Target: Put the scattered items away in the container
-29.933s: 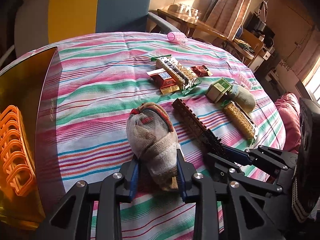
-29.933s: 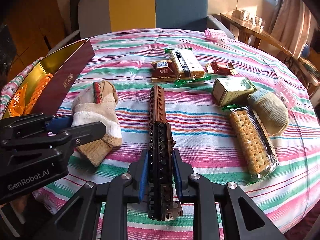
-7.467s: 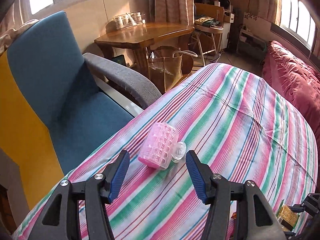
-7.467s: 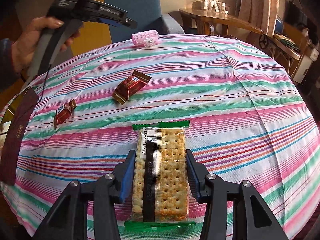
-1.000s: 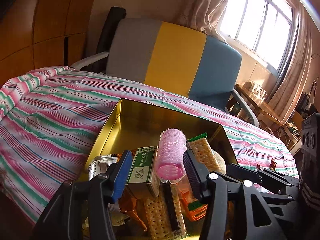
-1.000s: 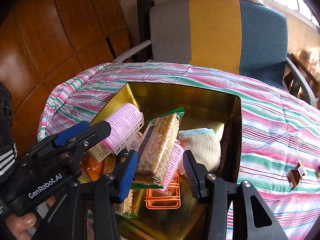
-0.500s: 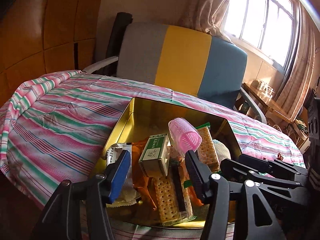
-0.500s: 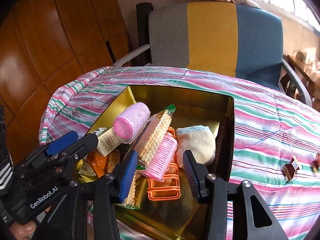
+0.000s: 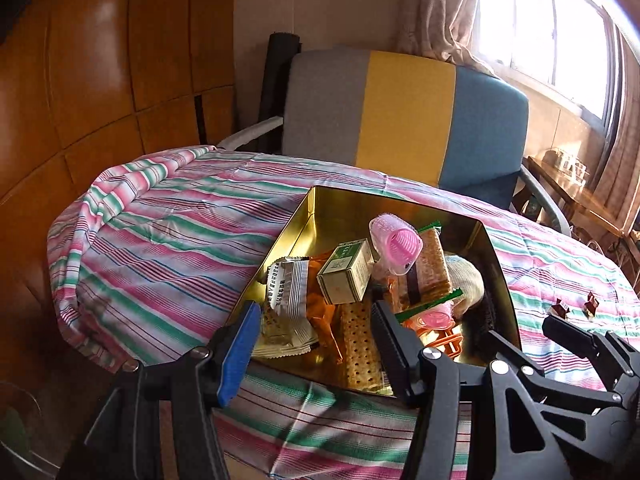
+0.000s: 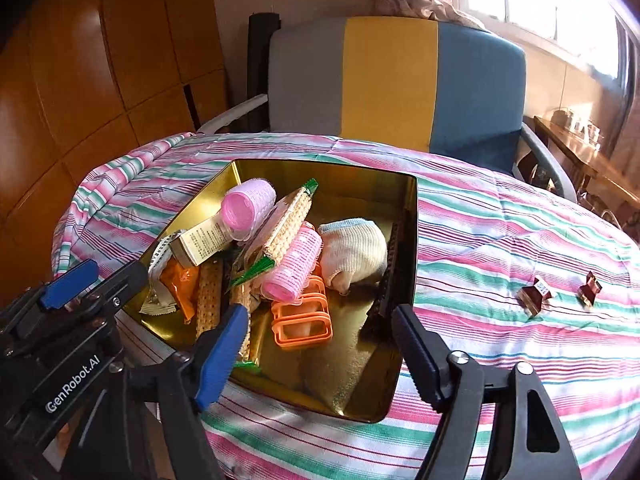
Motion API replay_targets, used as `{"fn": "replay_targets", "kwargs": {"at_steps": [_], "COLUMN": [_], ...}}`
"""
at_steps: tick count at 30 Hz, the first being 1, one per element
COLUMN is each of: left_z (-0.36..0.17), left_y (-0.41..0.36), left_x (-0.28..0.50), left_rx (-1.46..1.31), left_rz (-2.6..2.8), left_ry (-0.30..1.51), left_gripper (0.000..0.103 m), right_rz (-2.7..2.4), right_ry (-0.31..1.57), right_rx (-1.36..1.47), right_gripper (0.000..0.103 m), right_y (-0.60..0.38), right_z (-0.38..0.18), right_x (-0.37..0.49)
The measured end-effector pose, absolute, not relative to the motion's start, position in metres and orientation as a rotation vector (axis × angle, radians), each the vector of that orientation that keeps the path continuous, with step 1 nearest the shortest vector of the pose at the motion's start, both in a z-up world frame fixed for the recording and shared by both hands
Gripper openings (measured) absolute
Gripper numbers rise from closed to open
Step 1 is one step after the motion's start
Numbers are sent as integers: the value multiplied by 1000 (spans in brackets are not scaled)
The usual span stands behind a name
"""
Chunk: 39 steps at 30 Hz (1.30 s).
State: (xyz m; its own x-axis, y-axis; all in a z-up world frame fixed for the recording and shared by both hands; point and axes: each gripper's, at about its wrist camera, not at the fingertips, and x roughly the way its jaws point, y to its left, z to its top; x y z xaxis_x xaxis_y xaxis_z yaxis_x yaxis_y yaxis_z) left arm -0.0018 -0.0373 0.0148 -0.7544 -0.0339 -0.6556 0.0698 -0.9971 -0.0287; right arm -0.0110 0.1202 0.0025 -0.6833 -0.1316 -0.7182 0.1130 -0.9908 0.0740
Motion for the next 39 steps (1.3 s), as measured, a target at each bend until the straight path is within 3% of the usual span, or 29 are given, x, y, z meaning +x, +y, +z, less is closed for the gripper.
{"fn": "replay_targets", "kwargs": {"at_steps": [11,13,39], "left_z": [11,9,4], "left_y": [-47,-44,-42], "left_x": [6,6,3], "left_rx": [1129,1140,1224], "left_rz": [-2778,-2768,-2757], "left_ry": [73,47,68], "left_gripper": [53,47,46], "right_rz": [-2811,-2821,-2856], "right_ry": [-22,-11,-2], "right_rx": [1196,1185,1179], "right_gripper": [90,93,98], "right_y": [111,108,109], "right_z": [5,7,9], "right_x": [4,7,8]}}
